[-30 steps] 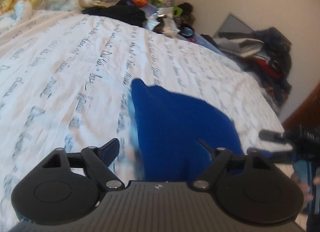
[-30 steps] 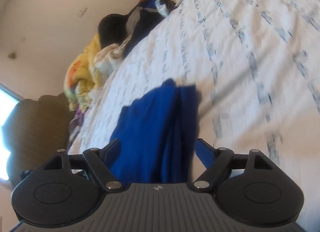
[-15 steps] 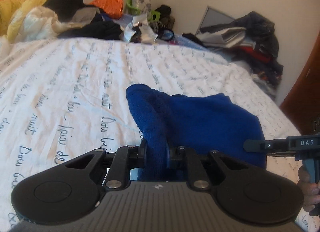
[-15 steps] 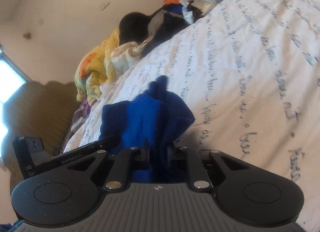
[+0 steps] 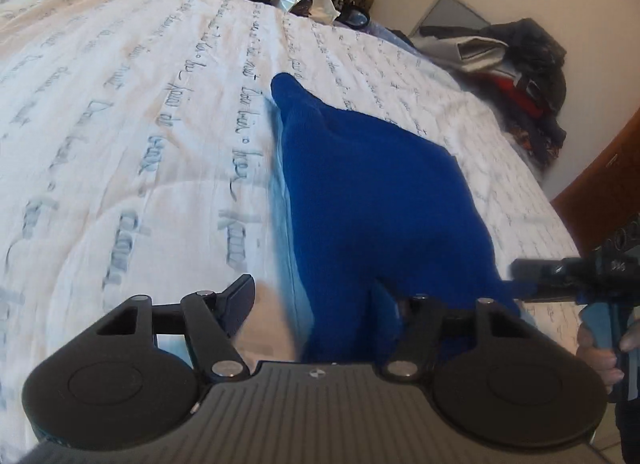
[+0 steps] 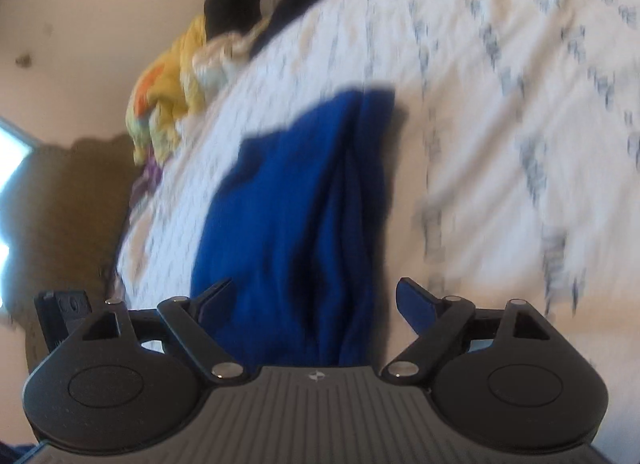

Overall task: Fold small clothes
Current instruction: 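Lower the folded blue sweater onto the bed and open both tools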

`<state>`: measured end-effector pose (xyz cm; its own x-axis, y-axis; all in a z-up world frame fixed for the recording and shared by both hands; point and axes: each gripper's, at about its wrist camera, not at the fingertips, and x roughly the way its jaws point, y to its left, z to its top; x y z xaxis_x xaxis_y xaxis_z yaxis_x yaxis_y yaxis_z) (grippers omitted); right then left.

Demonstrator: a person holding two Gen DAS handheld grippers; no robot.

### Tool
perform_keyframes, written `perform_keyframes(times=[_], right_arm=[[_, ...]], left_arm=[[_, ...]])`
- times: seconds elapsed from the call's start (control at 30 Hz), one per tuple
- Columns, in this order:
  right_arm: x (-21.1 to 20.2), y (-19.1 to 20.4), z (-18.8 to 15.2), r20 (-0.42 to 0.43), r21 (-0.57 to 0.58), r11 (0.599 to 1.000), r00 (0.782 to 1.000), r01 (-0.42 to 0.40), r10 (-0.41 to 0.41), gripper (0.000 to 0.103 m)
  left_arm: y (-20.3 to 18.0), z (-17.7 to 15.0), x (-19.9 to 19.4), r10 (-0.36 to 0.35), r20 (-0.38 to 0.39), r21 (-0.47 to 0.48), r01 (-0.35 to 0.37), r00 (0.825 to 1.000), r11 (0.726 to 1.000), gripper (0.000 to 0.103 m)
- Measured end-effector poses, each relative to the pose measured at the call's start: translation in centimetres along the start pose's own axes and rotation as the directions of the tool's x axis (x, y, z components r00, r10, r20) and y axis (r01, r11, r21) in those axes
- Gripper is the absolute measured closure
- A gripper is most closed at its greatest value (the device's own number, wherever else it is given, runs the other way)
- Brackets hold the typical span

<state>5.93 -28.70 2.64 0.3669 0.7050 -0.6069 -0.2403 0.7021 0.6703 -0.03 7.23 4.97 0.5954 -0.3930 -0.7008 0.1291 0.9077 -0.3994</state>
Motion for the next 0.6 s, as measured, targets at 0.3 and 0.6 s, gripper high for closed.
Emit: perform_keyframes(times=[0.3, 0.6], right_arm=[[-0.4, 0.9, -2.0, -0.081, -0.125, 0.991, 0.995, 0.054, -0.064, 0.090], [-1.6, 5.3, 6.4, 0.155, -0.208, 0.977, 0.988, 0.044, -0.012, 0.028]], left_arm=[[-0.5, -0.9, 0.2, -0.017, -0.123, 0.041, 0.023, 0.992, 0.999, 0.080], [-7.9, 1.3, -0.6, -0.027, 0.110, 0.311, -0.009, 0.994, 0.950, 0.040]])
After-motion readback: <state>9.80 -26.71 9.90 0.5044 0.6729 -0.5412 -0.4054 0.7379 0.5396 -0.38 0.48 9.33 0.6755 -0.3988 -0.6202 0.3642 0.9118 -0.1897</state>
